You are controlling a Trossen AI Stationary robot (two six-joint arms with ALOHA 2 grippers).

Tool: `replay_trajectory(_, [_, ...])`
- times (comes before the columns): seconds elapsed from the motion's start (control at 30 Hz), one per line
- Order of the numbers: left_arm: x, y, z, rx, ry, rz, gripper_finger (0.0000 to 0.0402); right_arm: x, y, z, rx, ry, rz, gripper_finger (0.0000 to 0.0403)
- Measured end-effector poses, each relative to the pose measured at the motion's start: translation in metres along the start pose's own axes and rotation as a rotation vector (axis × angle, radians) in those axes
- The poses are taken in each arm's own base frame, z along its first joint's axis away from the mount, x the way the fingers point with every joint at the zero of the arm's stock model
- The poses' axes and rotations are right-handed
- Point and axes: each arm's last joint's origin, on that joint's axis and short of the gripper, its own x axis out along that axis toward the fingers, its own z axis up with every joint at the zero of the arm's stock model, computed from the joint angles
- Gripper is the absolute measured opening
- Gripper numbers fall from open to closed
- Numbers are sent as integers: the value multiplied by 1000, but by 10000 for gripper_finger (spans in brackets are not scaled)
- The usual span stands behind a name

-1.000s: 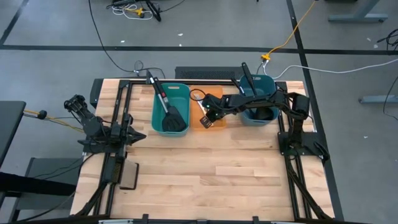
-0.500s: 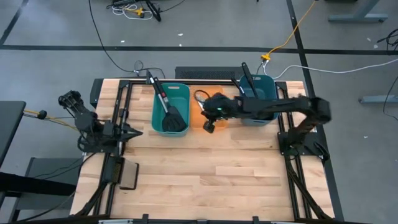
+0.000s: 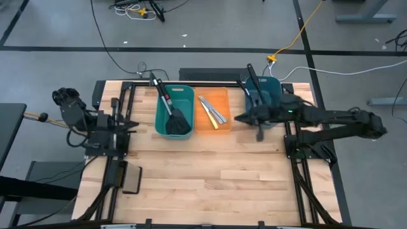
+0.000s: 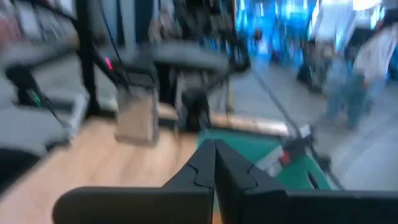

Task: Pick & Place Kitchen Items
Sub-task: Return to Home Position

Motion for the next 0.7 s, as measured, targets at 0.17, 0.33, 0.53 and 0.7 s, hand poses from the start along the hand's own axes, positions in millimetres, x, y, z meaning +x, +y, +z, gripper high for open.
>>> replay_trajectory(0.17, [4,-2,-7,45,-6,47,2,-34,6,-14,21,-163,27,9])
replay_trajectory(0.33, [10,-2,-9,-25,-9,70,1,-45,9,-27,43,-187,21,6])
replay_trajectory(0.53, [47,-24,-29,10,11,-39,1,-42,10,-31,51,-170,48,9])
replay_trajectory(0.7, [77,-28,-50,41,65,-57,1,-43,12,-30,49,-186,98,7])
